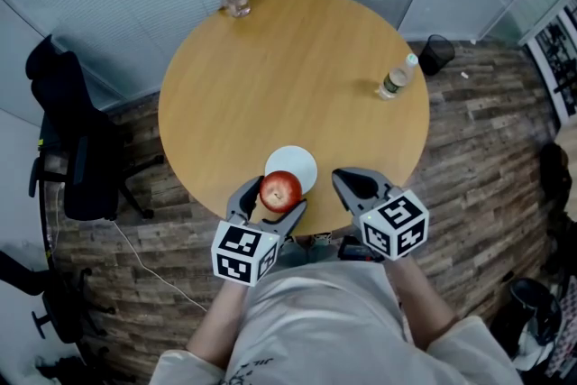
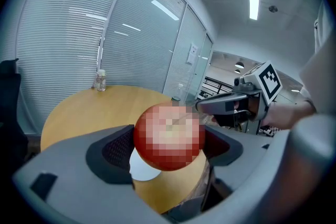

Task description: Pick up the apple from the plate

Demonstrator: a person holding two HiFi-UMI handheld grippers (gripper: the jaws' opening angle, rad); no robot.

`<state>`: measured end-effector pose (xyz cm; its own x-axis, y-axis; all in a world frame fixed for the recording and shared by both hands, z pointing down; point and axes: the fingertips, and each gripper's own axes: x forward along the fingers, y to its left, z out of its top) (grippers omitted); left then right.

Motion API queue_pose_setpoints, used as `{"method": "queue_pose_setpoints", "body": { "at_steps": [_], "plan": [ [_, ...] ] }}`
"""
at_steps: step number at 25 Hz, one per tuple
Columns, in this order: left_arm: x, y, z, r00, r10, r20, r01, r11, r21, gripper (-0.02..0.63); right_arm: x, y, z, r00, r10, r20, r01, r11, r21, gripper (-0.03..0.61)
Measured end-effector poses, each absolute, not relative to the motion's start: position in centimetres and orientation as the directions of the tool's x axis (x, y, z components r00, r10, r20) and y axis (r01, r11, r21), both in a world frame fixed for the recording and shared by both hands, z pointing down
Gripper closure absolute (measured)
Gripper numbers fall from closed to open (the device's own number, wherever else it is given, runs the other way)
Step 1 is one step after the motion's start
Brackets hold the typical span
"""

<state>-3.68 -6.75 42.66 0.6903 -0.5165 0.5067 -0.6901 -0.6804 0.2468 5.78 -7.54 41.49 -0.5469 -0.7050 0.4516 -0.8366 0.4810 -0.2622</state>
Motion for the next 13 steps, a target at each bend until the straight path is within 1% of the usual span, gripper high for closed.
{"method": "queue_pose_setpoints", "body": {
  "at_steps": [13],
  "plan": [
    [-3.68, -6.65, 42.77, 0.688, -0.518, 0.508, -0.692, -0.679, 0.244, 0.218, 5.62, -7.40, 41.74, -0.551, -0.700, 0.454, -0.834, 0.484, -0.266, 0.548]
  ]
}}
